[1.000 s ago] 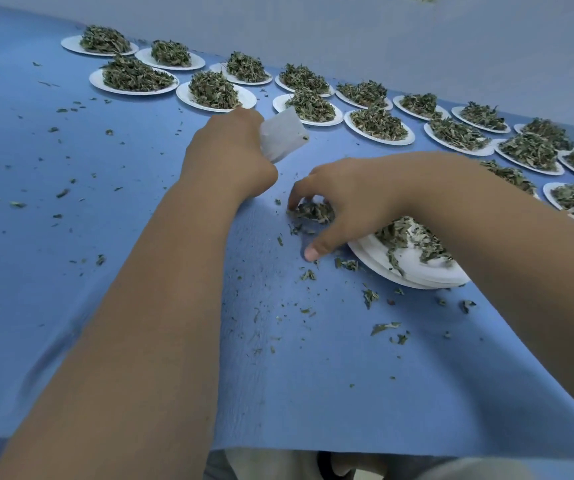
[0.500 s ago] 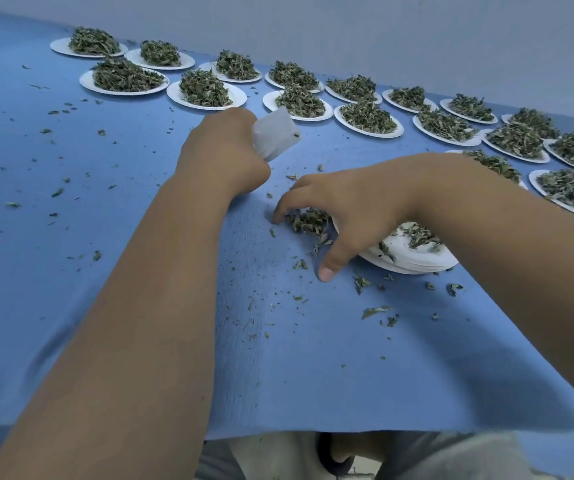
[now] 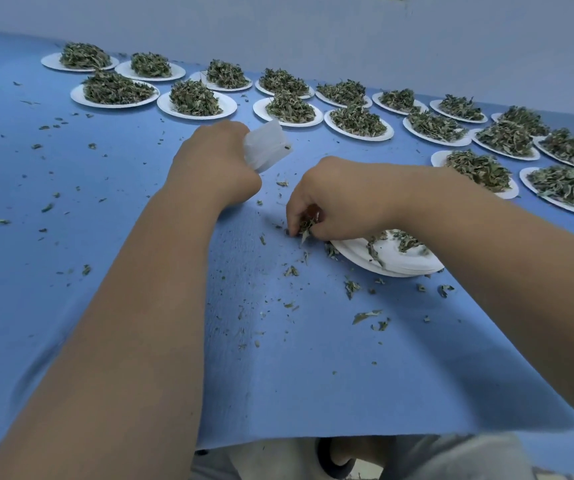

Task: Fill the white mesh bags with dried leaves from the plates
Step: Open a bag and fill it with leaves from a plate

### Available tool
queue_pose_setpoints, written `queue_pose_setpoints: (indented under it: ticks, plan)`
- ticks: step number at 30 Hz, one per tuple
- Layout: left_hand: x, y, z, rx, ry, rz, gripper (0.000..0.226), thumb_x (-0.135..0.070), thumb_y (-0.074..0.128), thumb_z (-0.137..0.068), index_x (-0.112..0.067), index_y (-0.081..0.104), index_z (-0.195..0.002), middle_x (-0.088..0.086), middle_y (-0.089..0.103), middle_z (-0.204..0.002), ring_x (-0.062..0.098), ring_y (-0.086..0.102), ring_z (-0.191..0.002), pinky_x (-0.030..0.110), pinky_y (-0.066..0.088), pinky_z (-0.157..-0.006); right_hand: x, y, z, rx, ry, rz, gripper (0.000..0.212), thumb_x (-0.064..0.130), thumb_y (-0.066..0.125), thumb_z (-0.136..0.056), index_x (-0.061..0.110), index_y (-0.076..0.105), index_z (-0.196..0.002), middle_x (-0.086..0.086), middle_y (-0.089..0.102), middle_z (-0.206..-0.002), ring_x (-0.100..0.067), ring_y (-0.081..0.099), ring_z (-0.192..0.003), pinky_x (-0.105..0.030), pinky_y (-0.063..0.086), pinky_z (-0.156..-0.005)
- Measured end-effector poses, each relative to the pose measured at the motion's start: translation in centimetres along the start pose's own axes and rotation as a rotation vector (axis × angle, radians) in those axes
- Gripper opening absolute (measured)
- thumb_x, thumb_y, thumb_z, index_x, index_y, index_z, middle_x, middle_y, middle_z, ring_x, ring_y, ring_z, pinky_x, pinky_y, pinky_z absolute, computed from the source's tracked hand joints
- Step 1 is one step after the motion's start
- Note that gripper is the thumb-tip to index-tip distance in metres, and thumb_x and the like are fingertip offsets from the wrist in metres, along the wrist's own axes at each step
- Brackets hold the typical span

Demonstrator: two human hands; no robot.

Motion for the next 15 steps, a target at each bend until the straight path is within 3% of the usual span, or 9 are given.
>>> queue_pose_setpoints:
  ticks: [4,8,12,15]
  plan:
    - [0.0,0.0,0.0,-0.006,-0.002,0.011,0.019,-0.009,0.06,-0.069,-0.018,0.047,-0.08,0.004,0.051,-0.078,0.018,0.047,-0.067,0.03,0.033,-0.053,0.4,-1.1,0.7,-0.139,-0.021,-0.029,0.034,0.003,0.062,-0.086,0.025,0.078,-0.106,0.011,0.073,-0.105,0.001,0.058,-0.082,-0.018,0.049,-0.084]
    - [-0.3,0.1,0.1,-0.017,0.017,0.086,0.018,-0.009,0.059,-0.07,-0.019,0.048,-0.081,0.002,0.053,-0.079,0.021,0.05,-0.071,0.031,0.036,-0.054,-0.9,-2.4,2.6,-0.295,0.043,-0.15,0.029,0.004,0.064,-0.087,0.025,0.079,-0.102,0.011,0.076,-0.099,-0.001,0.065,-0.085,-0.018,0.052,-0.081]
    - [-1.3,0.4,0.4,0.008,0.068,0.083,0.021,-0.008,0.06,-0.071,-0.016,0.051,-0.088,0.004,0.057,-0.083,0.026,0.054,-0.078,0.039,0.047,-0.061,-5.6,-4.4,6.0,-0.622,0.239,-0.488,0.021,0.009,0.071,-0.087,0.027,0.081,-0.095,0.006,0.078,-0.085,-0.006,0.074,-0.079,-0.028,0.061,-0.072]
    - [-2.5,1.0,0.6,0.009,0.121,0.087,0.021,-0.01,0.06,-0.071,-0.017,0.05,-0.088,0.005,0.057,-0.082,0.027,0.055,-0.075,0.043,0.049,-0.062,-6.6,-5.0,7.1,-0.879,0.26,-0.644,0.02,0.006,0.072,-0.087,0.021,0.08,-0.097,0.002,0.078,-0.082,-0.009,0.075,-0.078,-0.027,0.059,-0.067]
Point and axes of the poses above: each hand's wrist, its own z-axis away from the middle knuckle, its own y-axis out of the palm, x = y × z, the point moved 7 cm from there along -z, towards the middle knuckle
